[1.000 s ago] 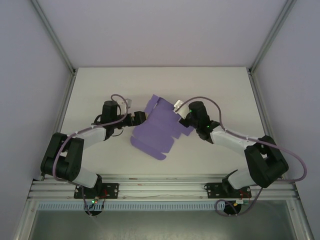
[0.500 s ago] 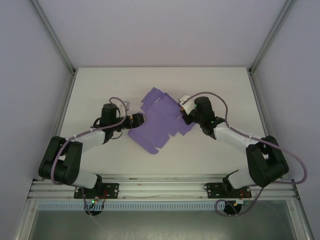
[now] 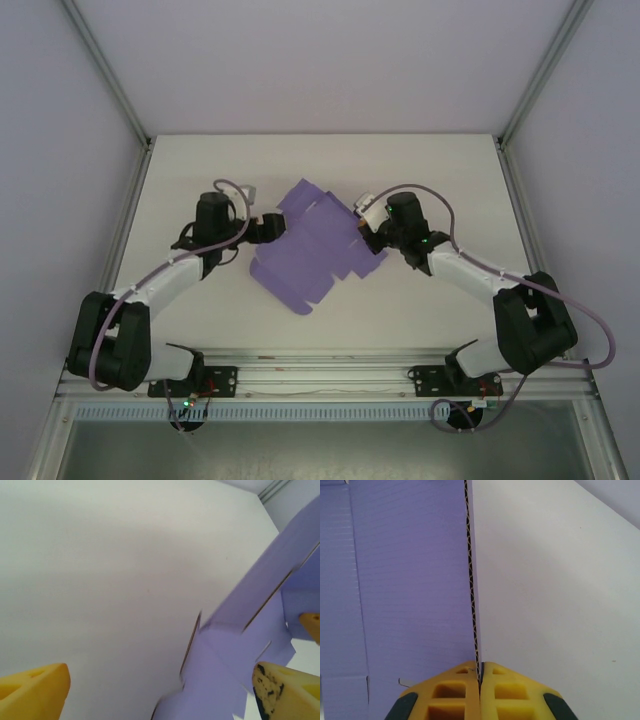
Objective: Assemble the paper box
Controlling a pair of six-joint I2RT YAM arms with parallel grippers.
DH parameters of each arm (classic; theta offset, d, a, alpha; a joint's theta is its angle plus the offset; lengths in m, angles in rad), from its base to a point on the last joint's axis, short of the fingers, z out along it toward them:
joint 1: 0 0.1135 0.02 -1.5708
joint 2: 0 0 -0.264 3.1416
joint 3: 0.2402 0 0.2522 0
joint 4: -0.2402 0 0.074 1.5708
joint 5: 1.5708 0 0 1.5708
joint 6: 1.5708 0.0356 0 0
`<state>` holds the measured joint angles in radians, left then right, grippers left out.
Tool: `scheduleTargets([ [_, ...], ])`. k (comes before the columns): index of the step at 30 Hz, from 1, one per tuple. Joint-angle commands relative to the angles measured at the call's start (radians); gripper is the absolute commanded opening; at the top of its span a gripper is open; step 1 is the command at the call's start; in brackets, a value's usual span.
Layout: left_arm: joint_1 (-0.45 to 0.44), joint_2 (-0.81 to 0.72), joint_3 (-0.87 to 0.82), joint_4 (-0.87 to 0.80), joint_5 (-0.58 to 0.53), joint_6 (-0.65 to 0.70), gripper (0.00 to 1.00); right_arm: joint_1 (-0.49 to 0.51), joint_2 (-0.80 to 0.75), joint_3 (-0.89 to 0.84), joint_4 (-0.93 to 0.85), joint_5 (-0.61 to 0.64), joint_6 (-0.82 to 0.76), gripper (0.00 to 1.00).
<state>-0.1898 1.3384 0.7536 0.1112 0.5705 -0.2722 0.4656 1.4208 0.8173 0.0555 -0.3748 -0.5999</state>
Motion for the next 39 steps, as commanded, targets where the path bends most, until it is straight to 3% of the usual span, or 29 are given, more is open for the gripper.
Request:
scheduleTargets([
  [1,0.003,0.042,0.075,-0.085,0.013,0.111,0.87,-0.002,0.009,0.044,-0.023,-0.029,-0.011,0.0],
  [6,0.003,0.136,0.112,-0.062,0.107,0.112,0.54,-0.002,0.021,0.08,-0.071,-0.034,-0.002,0.0],
  [10,0.002,0.162,0.1,-0.021,0.146,0.108,0.47,-0.004,0.038,0.124,-0.129,-0.043,0.016,0.0],
  [15,0.003,0.187,0.096,-0.031,0.116,0.127,0.28,-0.01,0.048,0.151,-0.174,-0.062,0.01,0.0],
  [20,0.001,0.179,0.039,0.07,0.08,0.096,0.0,-0.038,0.083,0.19,-0.184,-0.056,0.14,0.0],
  [24,-0.004,0.146,-0.092,0.265,0.134,0.07,0.0,-0.092,0.146,0.261,-0.242,-0.154,0.269,0.0],
  [27,-0.027,0.115,-0.159,0.369,0.195,0.077,0.0,-0.095,0.206,0.31,-0.312,-0.169,0.285,0.0],
  [32,-0.077,0.054,-0.232,0.506,0.191,0.062,0.0,-0.093,0.27,0.345,-0.395,-0.23,0.21,0.0],
  [36,-0.107,0.009,-0.276,0.608,0.066,0.001,0.0,-0.089,0.254,0.298,-0.351,-0.208,0.174,0.0],
  [39,-0.179,-0.018,-0.281,0.552,-0.05,0.121,0.0,-0.089,0.253,0.308,-0.364,-0.213,0.179,0.0],
])
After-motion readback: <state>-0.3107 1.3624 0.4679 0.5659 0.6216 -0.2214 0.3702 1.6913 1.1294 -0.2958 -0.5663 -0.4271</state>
